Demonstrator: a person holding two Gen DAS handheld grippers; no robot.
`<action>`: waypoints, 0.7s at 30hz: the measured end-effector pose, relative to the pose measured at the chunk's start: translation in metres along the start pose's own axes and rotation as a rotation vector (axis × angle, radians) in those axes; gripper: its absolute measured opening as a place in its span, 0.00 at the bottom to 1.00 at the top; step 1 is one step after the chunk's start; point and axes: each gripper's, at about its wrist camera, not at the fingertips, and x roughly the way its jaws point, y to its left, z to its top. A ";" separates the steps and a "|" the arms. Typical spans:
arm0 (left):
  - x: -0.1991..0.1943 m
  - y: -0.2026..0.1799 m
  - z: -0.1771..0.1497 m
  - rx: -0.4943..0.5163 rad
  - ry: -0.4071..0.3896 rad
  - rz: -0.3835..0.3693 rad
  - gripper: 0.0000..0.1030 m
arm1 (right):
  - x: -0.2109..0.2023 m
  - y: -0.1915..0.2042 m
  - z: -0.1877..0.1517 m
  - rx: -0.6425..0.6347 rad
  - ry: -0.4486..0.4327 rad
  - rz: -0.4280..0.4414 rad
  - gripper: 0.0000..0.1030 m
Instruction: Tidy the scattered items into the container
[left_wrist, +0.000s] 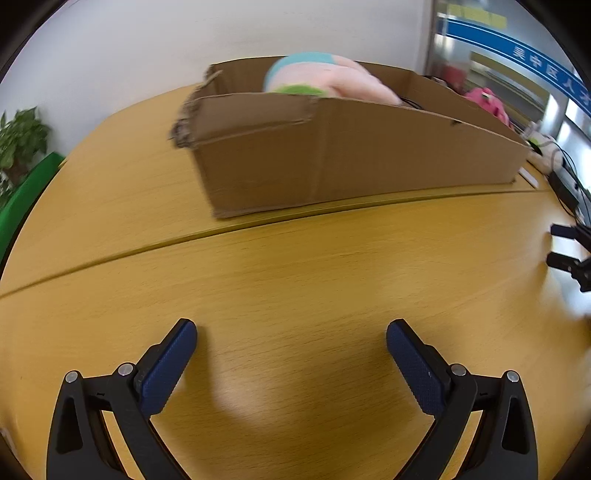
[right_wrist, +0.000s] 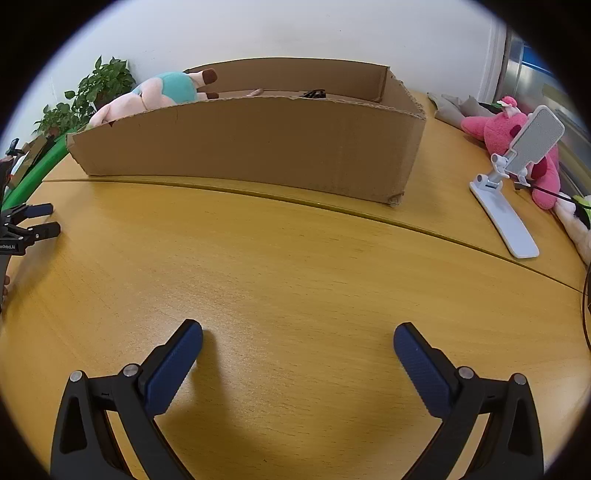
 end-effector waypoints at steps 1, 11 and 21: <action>0.000 -0.004 0.001 0.012 0.000 -0.009 1.00 | 0.003 0.001 0.003 -0.002 0.000 0.000 1.00; 0.000 -0.009 0.001 0.008 0.000 -0.008 1.00 | 0.003 0.002 -0.002 -0.005 -0.005 0.001 1.00; 0.001 -0.011 0.003 0.010 0.000 -0.010 1.00 | 0.003 0.001 -0.004 -0.008 -0.007 0.002 1.00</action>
